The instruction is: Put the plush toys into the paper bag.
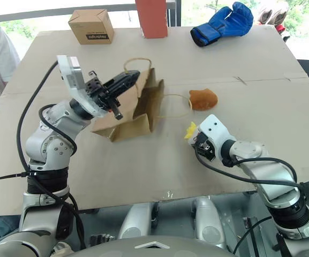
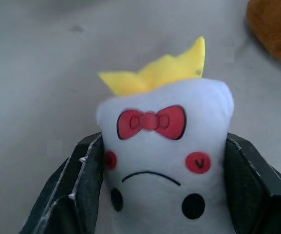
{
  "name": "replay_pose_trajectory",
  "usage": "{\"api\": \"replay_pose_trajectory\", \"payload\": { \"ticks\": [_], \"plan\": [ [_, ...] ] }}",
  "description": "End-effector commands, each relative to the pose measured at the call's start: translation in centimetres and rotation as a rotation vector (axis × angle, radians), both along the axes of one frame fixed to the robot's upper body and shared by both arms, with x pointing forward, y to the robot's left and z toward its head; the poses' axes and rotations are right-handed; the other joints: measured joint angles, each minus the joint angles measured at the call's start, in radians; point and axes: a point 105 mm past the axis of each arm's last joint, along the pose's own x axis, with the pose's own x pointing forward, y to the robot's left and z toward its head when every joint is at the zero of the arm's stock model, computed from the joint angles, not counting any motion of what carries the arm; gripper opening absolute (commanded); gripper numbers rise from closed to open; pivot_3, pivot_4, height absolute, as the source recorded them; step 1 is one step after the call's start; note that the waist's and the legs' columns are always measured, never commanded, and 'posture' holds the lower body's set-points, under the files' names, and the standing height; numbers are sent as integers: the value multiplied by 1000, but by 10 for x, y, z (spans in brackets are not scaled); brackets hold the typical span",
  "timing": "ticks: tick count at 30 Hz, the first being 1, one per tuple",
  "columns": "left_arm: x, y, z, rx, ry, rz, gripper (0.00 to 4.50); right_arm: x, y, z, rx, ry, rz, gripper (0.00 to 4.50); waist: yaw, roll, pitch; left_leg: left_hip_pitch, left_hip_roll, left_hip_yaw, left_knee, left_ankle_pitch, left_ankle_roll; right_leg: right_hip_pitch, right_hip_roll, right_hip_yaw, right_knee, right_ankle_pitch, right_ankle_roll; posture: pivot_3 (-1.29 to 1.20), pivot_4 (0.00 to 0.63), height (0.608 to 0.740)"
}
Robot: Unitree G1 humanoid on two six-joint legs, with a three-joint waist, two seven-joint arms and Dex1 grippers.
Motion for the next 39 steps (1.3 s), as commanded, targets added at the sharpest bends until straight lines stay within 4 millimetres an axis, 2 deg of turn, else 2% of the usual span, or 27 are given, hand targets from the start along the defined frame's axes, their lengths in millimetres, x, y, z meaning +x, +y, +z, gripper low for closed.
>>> {"api": "replay_pose_trajectory", "payload": {
  "ticks": [1,3,5,7,9,13,16,18,20,22,26,27,30,31,32,36,39],
  "plan": [
    [-9,-2,14,-9,-60,-87,0,2,-2,0,33,-44,-31,1534,1,-1,0,0,0,0,0,0,0,0,0,0,-1,0,0,0,150,714],
    [-12,-1,13,-7,-51,-122,0,-3,0,27,207,-76,-27,657,2,-1,0,0,0,-1,0,0,0,1,0,0,-1,0,0,0,150,714],
    [-13,0,11,-5,-43,-139,0,-9,0,55,348,-115,0,79,2,-1,1,-1,0,-1,0,0,0,1,0,0,-1,0,0,0,150,714],
    [-14,-1,10,-3,-37,-147,0,-13,-3,81,471,-149,29,28,2,-1,1,-1,0,-1,0,0,0,1,0,0,-2,0,0,0,150,714],
    [-14,-1,9,-2,-35,-151,0,-15,-7,96,544,-166,39,28,2,-1,1,-1,0,-1,0,0,0,1,0,0,-2,0,0,0,150,714],
    [-15,-3,8,-9,-32,-159,0,-4,-16,126,613,-241,28,28,1,-1,1,-1,0,-1,0,0,0,1,0,0,-2,0,0,0,150,714],
    [-17,-5,8,-12,-30,-172,0,7,-15,130,575,-264,11,28,-2,0,1,-1,0,-1,0,0,0,1,0,0,-2,0,0,0,150,714],
    [-18,-4,8,-8,-31,-170,0,17,-34,117,468,-241,-84,28,0,0,1,-1,0,-1,-1,0,0,1,0,0,-2,0,0,0,150,714],
    [-18,-1,9,-11,-33,-161,0,15,-58,98,302,-203,-134,28,12,0,1,-2,0,-1,-1,0,0,1,0,0,-4,0,0,0,150,714],
    [-18,0,10,-14,-32,-157,0,13,-67,102,299,-212,-133,28,17,0,1,-3,-1,-1,-1,-1,2,1,0,0,-6,1,0,0,150,714],
    [-19,0,7,-16,-28,-159,0,10,-49,132,387,-293,-11,28,3,1,2,-3,-1,1,-1,-2,3,0,0,2,-7,1,0,0,150,714],
    [-19,-3,7,-21,-28,-162,0,12,-30,151,487,-357,47,28,-5,1,3,-3,0,0,-1,-2,3,0,1,2,-6,0,0,0,150,714],
    [-18,-6,7,-41,-23,-161,0,14,7,190,736,-453,134,28,-15,1,3,-1,3,0,-2,-2,3,1,5,2,-6,1,0,0,150,714],
    [-17,-5,8,-53,-24,-156,0,14,14,193,786,-453,141,28,-13,2,3,-1,4,-1,-2,-2,3,1,6,3,-5,1,0,0,150,714],
    [-16,-5,10,-69,-21,-151,0,15,22,188,798,-432,143,28,-6,1,3,-1,6,-1,-2,-2,3,1,8,2,-5,1,0,0,150,714],
    [-18,-5,17,-133,-12,-153,0,16,44,135,654,-295,163,28,14,1,2,-3,6,-1,-2,-2,2,1,8,1,-7,5,0,0,150,714],
    [-21,-8,20,-154,-6,-163,0,16,62,106,620,-220,188,28,13,1,3,-4,6,0,-1,-2,2,0,8,3,-7,5,-1,0,150,714]
  ]
}}
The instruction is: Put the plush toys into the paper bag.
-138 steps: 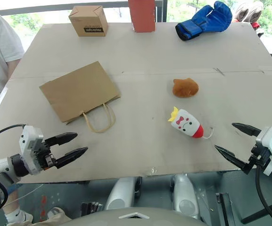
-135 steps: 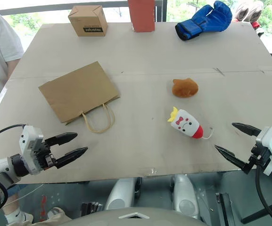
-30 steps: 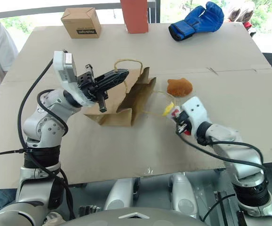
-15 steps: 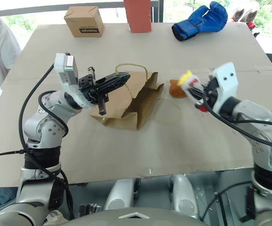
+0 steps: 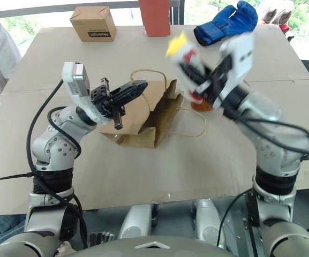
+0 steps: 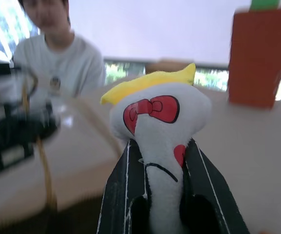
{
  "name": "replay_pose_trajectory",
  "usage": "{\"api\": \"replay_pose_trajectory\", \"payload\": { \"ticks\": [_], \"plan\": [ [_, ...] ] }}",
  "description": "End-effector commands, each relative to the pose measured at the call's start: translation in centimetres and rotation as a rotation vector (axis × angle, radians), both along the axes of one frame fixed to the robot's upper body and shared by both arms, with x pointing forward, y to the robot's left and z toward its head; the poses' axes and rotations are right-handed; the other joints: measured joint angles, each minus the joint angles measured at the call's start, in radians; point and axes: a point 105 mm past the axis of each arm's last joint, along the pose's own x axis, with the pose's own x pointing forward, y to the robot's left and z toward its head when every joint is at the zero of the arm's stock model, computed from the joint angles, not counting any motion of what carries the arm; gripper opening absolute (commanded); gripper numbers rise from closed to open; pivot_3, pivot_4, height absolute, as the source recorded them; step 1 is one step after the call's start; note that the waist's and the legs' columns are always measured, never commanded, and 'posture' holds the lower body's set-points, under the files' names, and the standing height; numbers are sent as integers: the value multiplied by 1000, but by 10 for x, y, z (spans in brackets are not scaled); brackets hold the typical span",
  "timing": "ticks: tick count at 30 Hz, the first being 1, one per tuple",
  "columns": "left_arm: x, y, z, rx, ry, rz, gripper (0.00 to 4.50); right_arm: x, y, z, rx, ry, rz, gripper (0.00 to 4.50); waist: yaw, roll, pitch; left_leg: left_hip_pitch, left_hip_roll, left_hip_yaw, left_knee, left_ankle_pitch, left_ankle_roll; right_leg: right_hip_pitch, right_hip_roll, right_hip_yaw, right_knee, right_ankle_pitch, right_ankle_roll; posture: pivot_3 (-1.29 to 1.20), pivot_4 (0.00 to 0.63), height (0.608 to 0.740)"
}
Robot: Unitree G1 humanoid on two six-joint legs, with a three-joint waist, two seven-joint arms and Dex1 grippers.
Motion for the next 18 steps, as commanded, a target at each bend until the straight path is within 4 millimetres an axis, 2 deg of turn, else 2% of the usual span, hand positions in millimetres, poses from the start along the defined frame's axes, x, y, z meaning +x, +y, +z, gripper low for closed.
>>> {"api": "replay_pose_trajectory", "payload": {
  "ticks": [1,6,12,15,17,18],
  "plan": [
    [-13,-8,17,-31,-59,-42,0,-5,22,-11,-38,-29,63,28,-1,0,0,0,0,0,0,0,0,0,0,0,0,0,0,0,150,714],
    [-18,-12,13,-25,-48,-48,0,-13,49,-53,-208,19,189,28,-5,0,0,3,2,0,0,0,0,1,2,0,1,-4,-1,0,150,714],
    [-28,-22,0,49,-47,-104,0,-7,60,-61,-466,-109,330,28,-2,0,0,3,2,0,1,0,0,1,2,0,1,-3,-1,0,150,714],
    [-33,-27,-9,80,-48,-140,0,-1,76,-66,-606,-216,431,28,-6,0,0,3,2,1,1,0,0,1,3,0,1,-4,-1,0,150,714],
    [-35,-29,-15,88,-42,-154,0,4,91,-65,-607,-231,496,28,-13,0,0,4,3,0,0,0,0,1,3,1,1,-4,-1,0,150,714],
    [-37,-30,-16,92,-46,-158,0,3,96,-64,-582,-220,536,430,-15,0,0,3,3,0,0,0,0,0,4,0,1,-4,-1,0,150,714]
  ]
}}
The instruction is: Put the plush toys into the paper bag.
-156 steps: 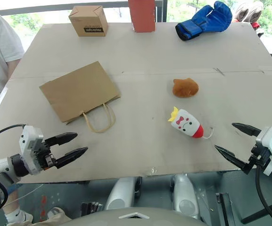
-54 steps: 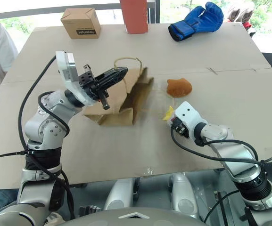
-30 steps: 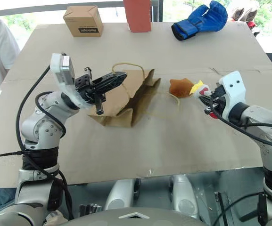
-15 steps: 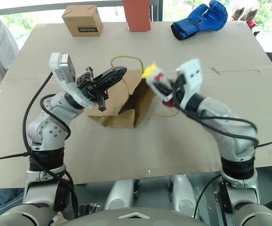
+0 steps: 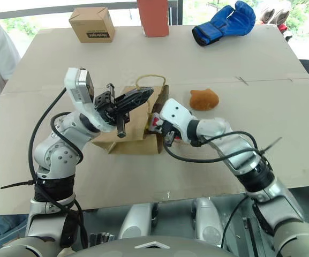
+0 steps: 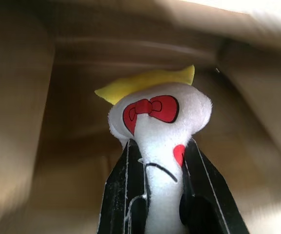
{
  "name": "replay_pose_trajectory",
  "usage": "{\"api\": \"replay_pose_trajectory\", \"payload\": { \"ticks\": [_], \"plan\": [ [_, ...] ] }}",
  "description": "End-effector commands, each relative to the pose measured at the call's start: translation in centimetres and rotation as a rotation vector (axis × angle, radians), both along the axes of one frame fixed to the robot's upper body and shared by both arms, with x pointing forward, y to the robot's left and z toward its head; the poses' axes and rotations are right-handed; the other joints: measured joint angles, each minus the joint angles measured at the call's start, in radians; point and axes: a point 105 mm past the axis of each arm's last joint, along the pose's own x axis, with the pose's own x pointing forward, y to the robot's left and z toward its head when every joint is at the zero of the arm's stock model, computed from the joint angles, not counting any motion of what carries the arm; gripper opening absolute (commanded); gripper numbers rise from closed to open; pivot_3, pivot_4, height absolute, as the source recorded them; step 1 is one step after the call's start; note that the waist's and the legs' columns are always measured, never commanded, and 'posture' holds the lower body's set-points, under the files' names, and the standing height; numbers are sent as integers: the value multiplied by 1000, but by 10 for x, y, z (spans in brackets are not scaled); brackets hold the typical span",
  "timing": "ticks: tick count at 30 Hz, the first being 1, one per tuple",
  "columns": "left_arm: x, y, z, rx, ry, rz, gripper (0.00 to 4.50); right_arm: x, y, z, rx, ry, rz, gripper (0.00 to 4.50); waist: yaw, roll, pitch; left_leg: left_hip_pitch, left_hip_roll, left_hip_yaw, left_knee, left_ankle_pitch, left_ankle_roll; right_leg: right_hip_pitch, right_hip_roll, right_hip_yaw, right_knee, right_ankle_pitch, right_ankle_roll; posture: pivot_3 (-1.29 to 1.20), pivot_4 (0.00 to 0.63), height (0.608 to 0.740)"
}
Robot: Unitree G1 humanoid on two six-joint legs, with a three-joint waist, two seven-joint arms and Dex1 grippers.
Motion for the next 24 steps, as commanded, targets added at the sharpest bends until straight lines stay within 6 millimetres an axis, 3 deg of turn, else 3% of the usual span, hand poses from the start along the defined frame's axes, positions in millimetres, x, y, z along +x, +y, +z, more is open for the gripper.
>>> {"api": "replay_pose_trajectory", "payload": {
  "ticks": [1,2,6,14,18,21,24],
  "plan": [
    [-12,-5,3,18,-62,-38,0,-2,18,5,25,0,127,913,-1,0,0,0,1,-1,0,0,0,0,1,0,0,1,-1,0,150,714],
    [-13,-4,3,17,-64,-38,0,2,17,3,22,-8,123,1143,-2,0,0,0,1,-1,0,0,0,0,1,0,0,2,-1,0,150,714],
    [-10,10,3,28,-74,16,0,9,-3,7,51,-32,68,3152,1,0,0,-1,1,-1,0,0,0,0,1,0,0,3,1,0,150,714],
    [0,31,15,31,-114,87,0,6,-55,35,181,13,-104,3152,10,0,0,0,1,0,0,0,0,0,1,0,0,1,-1,0,150,714],
    [11,41,25,-6,-122,147,0,7,-92,57,269,2,-252,3152,16,0,0,0,1,0,0,0,0,0,1,0,0,1,-1,0,150,714],
    [17,43,44,-73,-143,171,0,16,-115,68,326,-1,-388,3152,16,0,0,-1,1,0,1,0,0,0,1,0,0,1,-1,0,150,714],
    [21,45,53,-86,-152,183,0,34,-137,66,309,-9,-526,3152,14,0,0,0,1,0,1,0,0,0,1,0,0,1,-1,0,150,714]
  ]
}}
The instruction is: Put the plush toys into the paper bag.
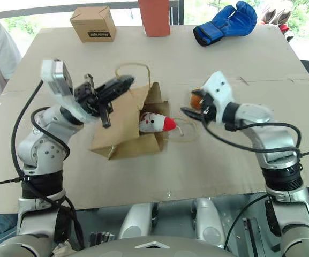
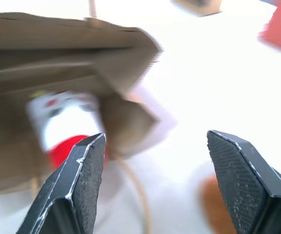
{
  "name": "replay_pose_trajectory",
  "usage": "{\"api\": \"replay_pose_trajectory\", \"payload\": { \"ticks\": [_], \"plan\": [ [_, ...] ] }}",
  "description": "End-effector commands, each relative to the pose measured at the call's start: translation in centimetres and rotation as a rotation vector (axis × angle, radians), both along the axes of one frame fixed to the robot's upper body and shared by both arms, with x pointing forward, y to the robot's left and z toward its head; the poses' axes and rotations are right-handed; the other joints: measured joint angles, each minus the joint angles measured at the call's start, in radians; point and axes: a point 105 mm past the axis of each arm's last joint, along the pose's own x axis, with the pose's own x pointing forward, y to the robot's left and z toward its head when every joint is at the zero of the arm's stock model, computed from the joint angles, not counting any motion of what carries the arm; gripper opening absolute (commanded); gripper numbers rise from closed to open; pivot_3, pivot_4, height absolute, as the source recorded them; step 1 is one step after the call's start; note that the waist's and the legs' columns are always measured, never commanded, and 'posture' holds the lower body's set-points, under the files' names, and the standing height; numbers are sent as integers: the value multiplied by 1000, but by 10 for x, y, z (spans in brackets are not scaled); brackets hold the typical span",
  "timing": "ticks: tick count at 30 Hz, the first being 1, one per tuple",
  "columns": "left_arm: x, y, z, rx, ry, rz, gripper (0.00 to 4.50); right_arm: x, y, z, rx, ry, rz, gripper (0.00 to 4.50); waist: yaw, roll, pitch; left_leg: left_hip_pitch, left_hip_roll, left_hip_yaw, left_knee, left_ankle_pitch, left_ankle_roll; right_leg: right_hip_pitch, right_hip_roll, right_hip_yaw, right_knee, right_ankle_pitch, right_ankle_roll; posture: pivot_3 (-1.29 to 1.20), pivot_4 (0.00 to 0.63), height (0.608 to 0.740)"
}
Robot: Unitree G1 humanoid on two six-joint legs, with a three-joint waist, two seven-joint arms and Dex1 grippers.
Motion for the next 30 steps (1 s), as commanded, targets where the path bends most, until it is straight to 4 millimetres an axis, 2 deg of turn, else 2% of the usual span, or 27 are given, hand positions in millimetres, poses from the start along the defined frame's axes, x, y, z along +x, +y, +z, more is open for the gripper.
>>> {"api": "replay_pose_trajectory", "payload": {
  "ticks": [1,3,7,11,12,13,15,18,21,23,26,30],
  "plan": [
    [-1,5,13,-14,-38,7,0,18,-24,6,-32,-20,-140,3152,-3,0,0,0,0,0,0,0,0,0,0,0,0,0,0,0,150,714],
    [-1,4,8,10,-31,0,0,32,-32,-7,-114,-2,-190,3152,-6,0,0,1,0,1,0,0,0,0,0,1,0,0,0,0,150,714],
    [-1,1,4,17,-27,-8,0,68,-29,-31,-186,63,-231,3152,-17,0,0,1,0,1,0,0,0,0,1,2,0,1,-1,0,150,714],
    [-4,0,4,-1,-28,-6,0,88,-25,-59,-278,110,-207,3152,-25,0,0,0,0,1,-1,0,0,-1,1,2,0,4,1,0,150,714],
    [-6,2,4,-10,-26,5,0,90,-24,-57,-265,95,-197,2601,-26,0,0,0,0,1,-1,0,0,-1,1,2,0,4,1,0,150,714],
    [-7,5,4,-14,-20,18,0,91,-25,-53,-250,80,-190,2325,-26,0,0,0,0,1,-1,0,0,0,1,3,0,4,1,0,150,714],
    [-8,7,3,-16,-13,38,0,90,-26,-47,-235,51,-172,1429,-26,0,0,0,0,1,-1,0,0,0,1,3,0,4,1,0,150,714],
    [-11,6,-3,-9,7,48,0,81,-40,-34,-224,-9,-169,41,-22,0,0,1,0,1,-1,0,0,0,1,3,0,4,2,0,150,714],
    [-13,5,-5,-9,16,46,0,74,-59,-13,-193,-74,-222,41,-13,0,0,0,0,1,-1,0,0,0,1,4,0,4,1,0,150,714],
    [-13,4,-6,-13,22,42,0,67,-68,8,-163,-146,-241,41,-14,1,0,0,0,2,-1,0,0,0,1,5,0,4,1,0,150,714],
    [-11,2,-7,-23,31,32,0,45,-53,40,-99,-250,-141,41,-18,2,1,1,0,2,-1,0,0,-1,1,5,0,3,2,0,150,714],
    [-9,0,-8,-29,33,25,0,19,-21,51,-47,-253,16,41,-26,1,1,2,1,2,-1,0,0,0,4,6,0,3,3,0,150,714]
  ]
}}
